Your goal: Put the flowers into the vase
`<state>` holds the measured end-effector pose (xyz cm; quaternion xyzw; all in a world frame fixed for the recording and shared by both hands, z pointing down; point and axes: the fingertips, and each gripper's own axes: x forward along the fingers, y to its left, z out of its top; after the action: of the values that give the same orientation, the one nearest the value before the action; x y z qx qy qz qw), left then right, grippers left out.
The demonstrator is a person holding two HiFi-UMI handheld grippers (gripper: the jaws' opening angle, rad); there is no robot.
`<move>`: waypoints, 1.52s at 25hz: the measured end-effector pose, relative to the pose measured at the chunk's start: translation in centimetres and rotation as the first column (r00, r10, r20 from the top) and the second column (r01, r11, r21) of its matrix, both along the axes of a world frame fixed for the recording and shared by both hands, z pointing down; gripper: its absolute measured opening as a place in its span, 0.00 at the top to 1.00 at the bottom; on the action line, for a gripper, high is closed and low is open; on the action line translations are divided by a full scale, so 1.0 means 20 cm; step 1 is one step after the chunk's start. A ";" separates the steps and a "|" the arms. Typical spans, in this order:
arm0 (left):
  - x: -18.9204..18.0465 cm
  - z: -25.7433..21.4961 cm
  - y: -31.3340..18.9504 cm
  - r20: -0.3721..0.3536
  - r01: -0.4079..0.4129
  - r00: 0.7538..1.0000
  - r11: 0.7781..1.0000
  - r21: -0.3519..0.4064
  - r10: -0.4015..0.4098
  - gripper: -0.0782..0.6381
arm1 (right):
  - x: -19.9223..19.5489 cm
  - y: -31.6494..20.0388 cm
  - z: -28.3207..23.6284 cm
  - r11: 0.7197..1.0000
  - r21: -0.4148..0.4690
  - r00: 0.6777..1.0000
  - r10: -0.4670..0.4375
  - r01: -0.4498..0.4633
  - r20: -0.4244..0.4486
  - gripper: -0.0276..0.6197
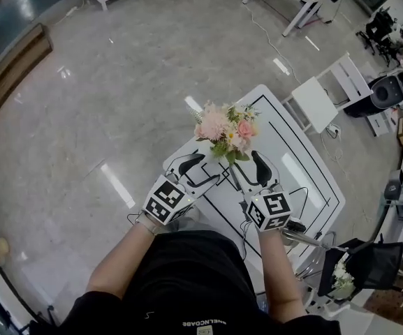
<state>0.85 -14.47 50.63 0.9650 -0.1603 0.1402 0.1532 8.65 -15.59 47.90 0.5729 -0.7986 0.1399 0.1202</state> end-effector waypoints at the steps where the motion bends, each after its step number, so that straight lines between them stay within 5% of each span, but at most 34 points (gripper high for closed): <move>1: 0.00 -0.03 0.01 -0.022 -0.003 1.000 1.000 -0.003 0.003 0.52 | 0.01 0.01 -0.03 1.000 0.010 1.000 0.014 -0.015 0.016 0.51; 12: 0.16 -0.44 0.17 -0.255 -0.140 0.957 0.990 0.005 0.137 0.68 | 0.16 0.24 -0.35 0.970 0.157 0.977 0.167 -0.187 0.134 0.66; 20: 0.29 -0.66 0.27 -0.394 -0.272 0.884 0.962 0.003 0.251 0.84 | 0.23 0.46 -0.62 0.919 0.280 0.958 0.242 -0.277 0.153 0.86; 31: 0.48 -0.71 0.45 -0.379 -0.483 0.806 0.875 0.025 0.455 0.88 | 0.35 0.71 -0.59 0.883 0.262 0.915 0.338 -0.389 0.220 0.89; 38: 0.55 -0.67 0.50 -0.343 -0.503 0.806 0.864 0.033 0.482 0.88 | 0.39 0.80 -0.53 0.867 0.245 0.893 0.376 -0.433 0.247 0.90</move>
<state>11.90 -4.45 37.17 0.9778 0.1283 0.0112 0.1653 16.40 0.48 37.24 0.7231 -0.6798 0.0961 -0.0758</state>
